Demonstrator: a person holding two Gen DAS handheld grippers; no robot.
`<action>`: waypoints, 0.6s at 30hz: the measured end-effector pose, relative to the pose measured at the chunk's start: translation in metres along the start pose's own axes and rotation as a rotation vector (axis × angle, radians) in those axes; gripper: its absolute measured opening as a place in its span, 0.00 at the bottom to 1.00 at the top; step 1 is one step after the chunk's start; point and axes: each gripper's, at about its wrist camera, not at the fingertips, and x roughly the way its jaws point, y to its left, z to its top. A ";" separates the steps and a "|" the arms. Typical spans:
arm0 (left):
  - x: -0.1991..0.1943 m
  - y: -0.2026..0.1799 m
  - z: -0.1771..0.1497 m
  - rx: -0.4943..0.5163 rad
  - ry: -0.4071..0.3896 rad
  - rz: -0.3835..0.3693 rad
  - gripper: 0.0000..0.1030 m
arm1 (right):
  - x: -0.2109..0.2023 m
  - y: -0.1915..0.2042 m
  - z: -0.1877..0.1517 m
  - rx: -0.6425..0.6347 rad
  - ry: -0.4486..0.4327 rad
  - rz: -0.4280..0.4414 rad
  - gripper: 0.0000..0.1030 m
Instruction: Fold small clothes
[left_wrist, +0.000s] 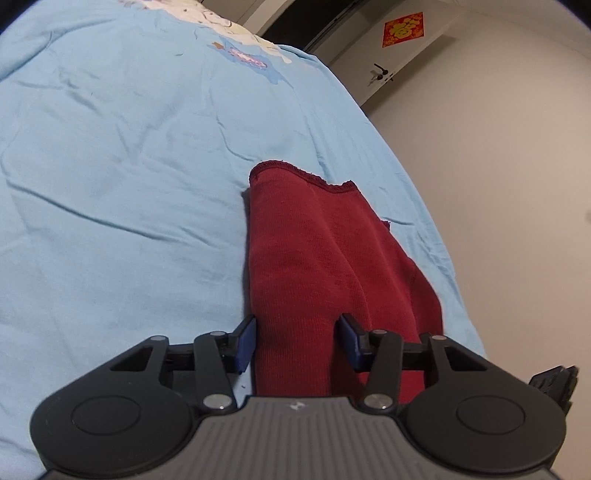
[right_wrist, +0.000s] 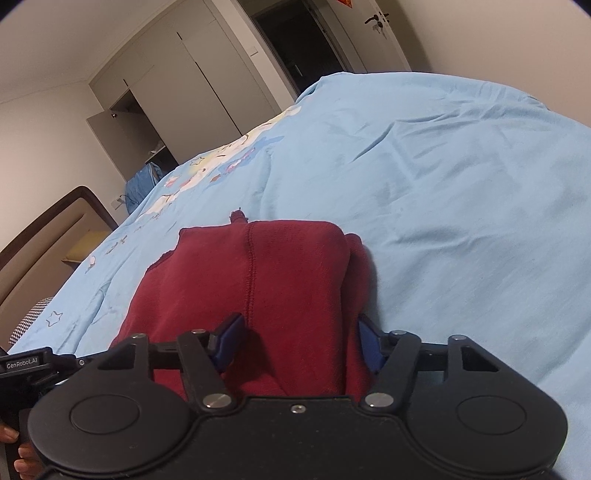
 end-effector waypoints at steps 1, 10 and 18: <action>0.000 -0.004 0.000 0.017 0.000 0.021 0.45 | -0.001 0.002 0.000 -0.006 -0.002 -0.001 0.56; -0.010 -0.049 -0.005 0.205 -0.081 0.155 0.29 | -0.015 0.023 -0.003 -0.128 -0.048 -0.053 0.15; -0.042 -0.077 0.000 0.319 -0.173 0.176 0.28 | -0.032 0.048 0.005 -0.172 -0.114 0.002 0.13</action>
